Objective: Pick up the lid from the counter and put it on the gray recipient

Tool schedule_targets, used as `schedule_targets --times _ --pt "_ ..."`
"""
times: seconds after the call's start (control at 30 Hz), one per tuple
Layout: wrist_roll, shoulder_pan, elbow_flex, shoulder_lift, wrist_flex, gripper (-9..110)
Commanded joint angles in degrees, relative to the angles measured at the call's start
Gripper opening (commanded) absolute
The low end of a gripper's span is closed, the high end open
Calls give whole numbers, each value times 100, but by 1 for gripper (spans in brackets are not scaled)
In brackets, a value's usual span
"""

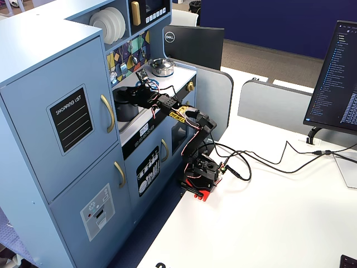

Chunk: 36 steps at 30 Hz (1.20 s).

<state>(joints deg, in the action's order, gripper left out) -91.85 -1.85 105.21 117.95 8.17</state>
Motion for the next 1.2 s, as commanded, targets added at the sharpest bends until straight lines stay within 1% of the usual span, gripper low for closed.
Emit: schedule_targets --times 0.0,0.7,0.83,0.9,1.0,1.07,1.17 --pt "35 -18 -97 9 -281 0" --pt "88 -70 185 -9 -316 0" --pt "-35 -70 255 35 -352 0" --pt "-70 -141 264 158 -97 10" --pt "0 -105 211 475 554 18" --pt "79 -26 229 809 1011 18" --pt "18 0 422 1327 1362 18"
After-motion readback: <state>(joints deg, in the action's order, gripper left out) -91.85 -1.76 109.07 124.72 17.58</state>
